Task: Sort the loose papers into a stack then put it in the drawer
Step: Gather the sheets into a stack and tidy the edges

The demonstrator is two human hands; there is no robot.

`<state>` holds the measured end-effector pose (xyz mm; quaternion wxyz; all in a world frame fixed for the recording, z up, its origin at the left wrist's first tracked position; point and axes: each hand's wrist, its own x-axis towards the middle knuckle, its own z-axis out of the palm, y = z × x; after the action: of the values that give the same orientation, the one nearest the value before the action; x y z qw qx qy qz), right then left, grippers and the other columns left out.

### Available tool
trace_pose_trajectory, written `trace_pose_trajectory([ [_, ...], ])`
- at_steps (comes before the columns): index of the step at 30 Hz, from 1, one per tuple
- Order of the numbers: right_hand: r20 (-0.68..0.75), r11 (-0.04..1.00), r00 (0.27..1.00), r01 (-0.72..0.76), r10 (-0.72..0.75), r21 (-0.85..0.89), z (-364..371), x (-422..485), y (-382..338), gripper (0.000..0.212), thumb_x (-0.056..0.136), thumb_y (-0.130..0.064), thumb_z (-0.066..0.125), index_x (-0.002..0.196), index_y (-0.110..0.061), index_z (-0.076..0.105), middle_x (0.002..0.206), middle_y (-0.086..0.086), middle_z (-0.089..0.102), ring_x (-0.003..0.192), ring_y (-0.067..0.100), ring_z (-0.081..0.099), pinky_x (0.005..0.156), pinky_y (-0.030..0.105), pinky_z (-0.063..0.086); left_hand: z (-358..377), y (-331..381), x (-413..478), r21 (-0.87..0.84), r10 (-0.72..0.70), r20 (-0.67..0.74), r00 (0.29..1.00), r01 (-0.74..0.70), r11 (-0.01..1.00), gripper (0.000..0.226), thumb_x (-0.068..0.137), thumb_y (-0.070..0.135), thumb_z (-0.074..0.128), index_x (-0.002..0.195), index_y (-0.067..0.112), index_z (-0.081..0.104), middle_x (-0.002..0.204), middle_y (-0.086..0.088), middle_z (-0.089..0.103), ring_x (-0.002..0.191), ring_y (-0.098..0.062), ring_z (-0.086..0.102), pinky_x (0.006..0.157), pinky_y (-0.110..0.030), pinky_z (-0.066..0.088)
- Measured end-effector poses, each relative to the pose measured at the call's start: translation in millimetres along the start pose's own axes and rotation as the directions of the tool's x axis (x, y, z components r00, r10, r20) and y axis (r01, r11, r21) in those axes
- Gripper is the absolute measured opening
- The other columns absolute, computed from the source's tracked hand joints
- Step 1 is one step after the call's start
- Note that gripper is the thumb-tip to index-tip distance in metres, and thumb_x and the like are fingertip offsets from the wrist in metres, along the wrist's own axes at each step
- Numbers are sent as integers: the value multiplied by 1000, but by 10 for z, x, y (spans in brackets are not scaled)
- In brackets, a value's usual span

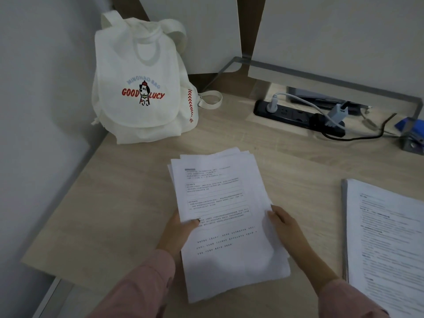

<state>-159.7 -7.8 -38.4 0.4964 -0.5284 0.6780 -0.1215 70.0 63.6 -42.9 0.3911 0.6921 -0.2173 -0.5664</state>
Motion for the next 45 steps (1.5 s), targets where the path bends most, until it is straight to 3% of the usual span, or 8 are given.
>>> trace_pose_trajectory([
  [7, 109, 927, 994, -17, -26, 374, -275, 26, -77, 80, 68, -49, 72, 136, -22, 41, 130, -3, 57, 112, 17, 59, 97, 40, 48, 70, 356, -174, -52, 122, 48, 991, -120, 991, 30, 87, 6, 58, 111, 25, 62, 102, 10, 70, 91, -7, 68, 73, -18, 53],
  [12, -92, 900, 986, 162, -136, 404, -522, -118, -247, 21, 85, -16, 63, 106, -17, 59, 107, 1, 66, 103, 23, 61, 80, 31, 49, 166, 687, -281, -129, 238, 52, 970, -230, 965, 24, 88, 3, 56, 99, 22, 65, 81, 12, 75, 75, -4, 71, 58, -15, 53],
  [20, -300, 774, 895, 439, -330, 457, -882, -448, -546, 25, 89, -5, 51, 102, -25, 60, 93, -19, 67, 91, -5, 60, 78, 14, 47, 373, 1039, -316, -180, 433, -3, 902, -426, 887, 26, 69, 16, 62, 94, 22, 67, 83, 12, 75, 80, -5, 69, 65, -16, 53],
  [28, -230, 787, 939, 341, -257, 514, -601, -476, -346, 27, 92, -7, 48, 113, -19, 60, 107, -6, 67, 87, -6, 64, 68, 10, 49, 672, 858, -356, -115, 421, -64, 905, -426, 897, 38, 76, 12, 59, 114, 11, 60, 107, -5, 69, 104, -23, 64, 89, -37, 53],
  [35, -427, 683, 828, 548, -363, 482, -921, -699, -536, 24, 91, -6, 50, 104, -24, 60, 98, -11, 67, 95, 0, 61, 79, 10, 48, 749, 1121, -540, -154, 585, -120, 802, -597, 787, 24, 73, 10, 56, 95, 17, 62, 82, 19, 71, 82, 3, 64, 70, -11, 49],
  [40, -352, 756, 874, 473, -336, 452, -970, -631, -405, 28, 90, 1, 48, 103, -22, 58, 101, -4, 62, 98, 4, 59, 77, 10, 48, 819, 976, -470, -109, 525, -115, 843, -536, 837, 34, 69, 16, 61, 102, 12, 60, 89, 6, 65, 85, -2, 61, 71, -7, 45],
  [43, -288, 821, 927, 353, -242, 449, -867, -546, -330, 32, 89, 2, 47, 87, -29, 56, 88, -9, 60, 86, 4, 55, 71, 13, 41, 874, 821, -410, -62, 432, -117, 894, -440, 896, 46, 73, 11, 67, 111, -11, 55, 93, -31, 59, 93, -32, 61, 60, -18, 44],
  [45, -284, 811, 933, 338, -221, 478, -819, -548, -372, 34, 89, 2, 46, 81, -30, 55, 80, -13, 60, 78, -3, 56, 66, 9, 41, 907, 808, -402, -40, 415, -128, 901, -422, 906, 31, 81, -1, 62, 106, -18, 53, 99, -43, 46, 93, -27, 54, 56, -25, 40],
])
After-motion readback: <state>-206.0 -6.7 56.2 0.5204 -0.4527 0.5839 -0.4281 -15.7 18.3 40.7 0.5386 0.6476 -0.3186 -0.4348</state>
